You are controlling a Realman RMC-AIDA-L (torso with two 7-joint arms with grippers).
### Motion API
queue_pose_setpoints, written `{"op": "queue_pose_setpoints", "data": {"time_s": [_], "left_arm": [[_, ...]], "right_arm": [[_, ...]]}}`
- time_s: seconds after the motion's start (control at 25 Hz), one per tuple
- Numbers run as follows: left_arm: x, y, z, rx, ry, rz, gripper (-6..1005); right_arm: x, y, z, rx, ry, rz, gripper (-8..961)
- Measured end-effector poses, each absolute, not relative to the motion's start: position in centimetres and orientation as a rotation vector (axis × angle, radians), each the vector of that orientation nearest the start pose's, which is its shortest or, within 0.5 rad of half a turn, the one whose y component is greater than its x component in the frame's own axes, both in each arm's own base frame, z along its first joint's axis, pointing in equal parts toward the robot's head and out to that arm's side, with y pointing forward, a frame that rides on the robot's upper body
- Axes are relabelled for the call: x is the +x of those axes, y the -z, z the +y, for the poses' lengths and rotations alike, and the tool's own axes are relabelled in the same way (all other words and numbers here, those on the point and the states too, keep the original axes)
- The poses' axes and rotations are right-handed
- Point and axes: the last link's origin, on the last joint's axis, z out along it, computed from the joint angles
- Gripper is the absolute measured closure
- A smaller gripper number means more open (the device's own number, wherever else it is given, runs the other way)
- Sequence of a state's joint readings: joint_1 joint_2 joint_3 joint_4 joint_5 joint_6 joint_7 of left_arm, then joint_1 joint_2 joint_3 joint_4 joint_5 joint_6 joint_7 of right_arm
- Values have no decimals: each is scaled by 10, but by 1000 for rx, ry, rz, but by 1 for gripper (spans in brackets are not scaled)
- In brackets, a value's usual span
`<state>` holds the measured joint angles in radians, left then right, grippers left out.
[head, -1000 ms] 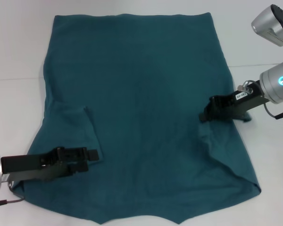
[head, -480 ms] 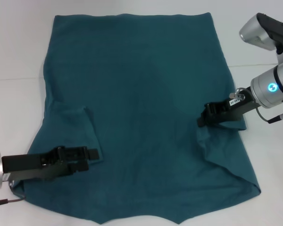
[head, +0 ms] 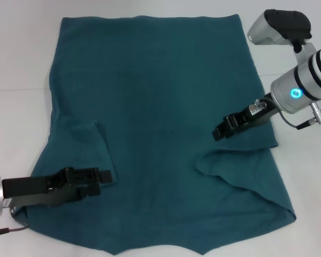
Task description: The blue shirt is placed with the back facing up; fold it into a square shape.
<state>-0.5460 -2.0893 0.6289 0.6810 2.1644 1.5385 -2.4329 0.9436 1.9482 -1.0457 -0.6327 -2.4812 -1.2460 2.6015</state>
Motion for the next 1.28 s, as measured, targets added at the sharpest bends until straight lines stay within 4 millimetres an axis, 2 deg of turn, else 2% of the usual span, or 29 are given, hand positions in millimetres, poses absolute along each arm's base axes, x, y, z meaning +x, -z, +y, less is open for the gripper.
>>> {"op": "queue_pose_setpoints", "data": {"time_s": [0.12, 0.24, 0.48, 0.72, 0.84, 1.08, 1.28], "left_arm": [[-275, 4, 329, -2211, 688, -2064, 386], [-275, 4, 329, -2207, 692, -2065, 386], [-275, 3, 330, -2200, 700, -2066, 386], [-276, 3, 329, -2196, 700, -2068, 387], [-275, 3, 330, -2197, 701, -2071, 386], [-274, 5, 330, -2200, 701, -2075, 386], [-274, 5, 330, -2201, 701, -2075, 386]], "right_arm": [[196, -10, 442, -2368, 147, 1365, 673], [201, -15, 442, -2334, 178, 1390, 588], [231, -46, 440, -2125, 258, 1521, 464], [264, -70, 430, -2003, 149, 1661, 467], [278, -74, 426, -1955, 98, 1699, 468], [293, -70, 420, -1910, 3, 1744, 476], [298, -55, 421, -1881, -39, 1755, 474]]}}
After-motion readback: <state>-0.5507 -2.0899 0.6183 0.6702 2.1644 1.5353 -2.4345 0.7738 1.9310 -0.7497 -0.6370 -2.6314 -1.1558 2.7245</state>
